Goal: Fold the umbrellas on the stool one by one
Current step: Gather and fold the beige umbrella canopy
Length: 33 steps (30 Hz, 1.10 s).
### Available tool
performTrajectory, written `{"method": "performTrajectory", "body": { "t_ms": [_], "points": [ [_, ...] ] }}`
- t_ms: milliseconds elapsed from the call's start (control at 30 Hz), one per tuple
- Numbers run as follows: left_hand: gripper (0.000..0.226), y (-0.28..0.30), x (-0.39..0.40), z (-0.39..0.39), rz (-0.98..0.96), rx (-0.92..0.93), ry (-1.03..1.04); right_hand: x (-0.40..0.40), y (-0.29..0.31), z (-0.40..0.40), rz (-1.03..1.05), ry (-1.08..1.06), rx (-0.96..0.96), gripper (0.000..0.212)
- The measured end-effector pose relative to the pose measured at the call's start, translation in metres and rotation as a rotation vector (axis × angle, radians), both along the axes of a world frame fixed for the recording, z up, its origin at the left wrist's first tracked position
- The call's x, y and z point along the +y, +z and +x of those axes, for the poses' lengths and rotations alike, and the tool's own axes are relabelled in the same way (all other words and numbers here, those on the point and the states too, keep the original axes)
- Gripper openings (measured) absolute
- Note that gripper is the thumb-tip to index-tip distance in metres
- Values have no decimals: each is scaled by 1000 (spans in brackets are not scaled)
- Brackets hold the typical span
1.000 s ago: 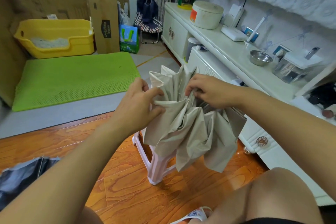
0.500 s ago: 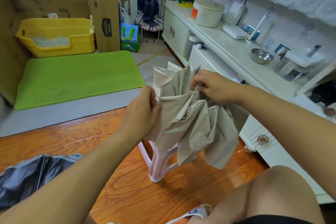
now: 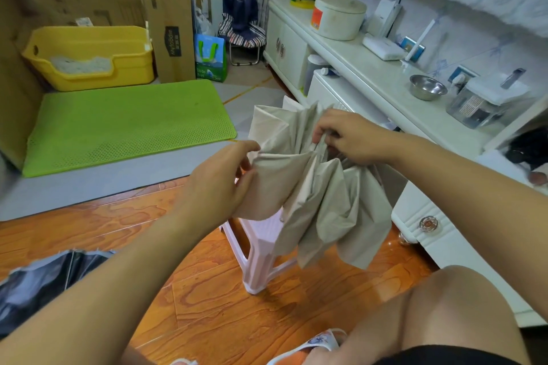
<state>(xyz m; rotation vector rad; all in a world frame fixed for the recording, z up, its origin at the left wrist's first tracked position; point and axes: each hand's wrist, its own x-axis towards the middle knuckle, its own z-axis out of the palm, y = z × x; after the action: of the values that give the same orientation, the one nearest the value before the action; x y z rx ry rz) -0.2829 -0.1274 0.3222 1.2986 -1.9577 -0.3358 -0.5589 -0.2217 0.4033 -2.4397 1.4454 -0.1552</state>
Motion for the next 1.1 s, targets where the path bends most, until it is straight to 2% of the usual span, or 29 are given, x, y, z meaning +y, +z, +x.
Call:
{"method": "performTrajectory", "body": {
  "t_ms": [100, 333, 500, 633, 700, 967, 1100],
  "points": [
    [43, 6, 0, -9, -38, -72, -45, 2, 1, 7, -16, 20, 10, 29],
    [30, 17, -10, -17, -57, -8, 83, 6, 1, 14, -9, 46, 49, 34],
    [29, 17, -15, 4, 50, -82, -147, 6, 2, 11, -1, 25, 39, 33],
    [22, 17, -17, 18, 49, -91, -195, 6, 3, 10, -4, 11, 30, 30],
    [17, 19, -14, 17, 12, -119, -182, 5, 2, 10, -8, 14, 36, 31],
    [36, 30, 6, -3, -3, -174, -15, 6, 3, 17, -13, 45, 38, 35],
    [36, 33, 7, -2, -27, -177, 22, 5, 3, 16, 2, 41, 45, 36]
  ]
}}
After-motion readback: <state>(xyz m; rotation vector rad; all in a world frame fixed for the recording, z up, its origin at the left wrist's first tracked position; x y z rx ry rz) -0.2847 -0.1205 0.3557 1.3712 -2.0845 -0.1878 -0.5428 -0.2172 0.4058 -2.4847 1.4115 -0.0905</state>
